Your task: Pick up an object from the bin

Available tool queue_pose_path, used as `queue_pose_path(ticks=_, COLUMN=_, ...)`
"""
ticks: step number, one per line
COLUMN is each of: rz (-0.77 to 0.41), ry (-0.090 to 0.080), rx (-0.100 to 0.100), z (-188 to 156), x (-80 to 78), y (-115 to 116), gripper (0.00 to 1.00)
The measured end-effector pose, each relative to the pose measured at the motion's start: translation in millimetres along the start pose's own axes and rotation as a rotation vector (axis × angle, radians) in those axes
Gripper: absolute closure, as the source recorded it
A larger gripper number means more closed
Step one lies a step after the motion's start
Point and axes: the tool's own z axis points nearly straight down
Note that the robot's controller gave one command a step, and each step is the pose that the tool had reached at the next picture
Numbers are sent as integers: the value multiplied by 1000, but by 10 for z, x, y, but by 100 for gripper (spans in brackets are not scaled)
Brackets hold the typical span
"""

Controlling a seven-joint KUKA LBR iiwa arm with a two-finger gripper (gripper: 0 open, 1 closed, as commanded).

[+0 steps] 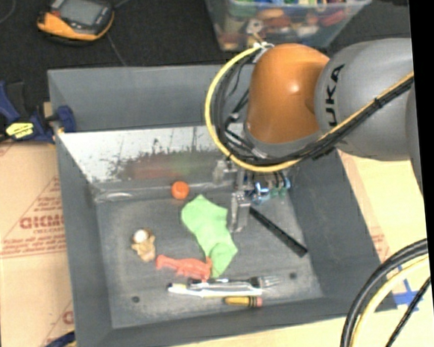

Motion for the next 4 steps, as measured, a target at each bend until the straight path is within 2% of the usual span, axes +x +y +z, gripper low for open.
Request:
queue_pose_path(ticks=1, rz=1, ry=-8, rx=0, z=-47, x=-16, y=0, gripper=0)
queue_pose_path(ticks=2, rz=625, ry=-9, rx=-3, z=820, x=-22, y=-64, gripper=0)
queue_pose_path(ticks=3, rz=481, ry=-7, rx=0, z=795, x=61, y=-18, gripper=0)
queue_pose_path(ticks=4, rz=-155, ry=-8, rx=1, z=886, x=426, y=244, gripper=0)
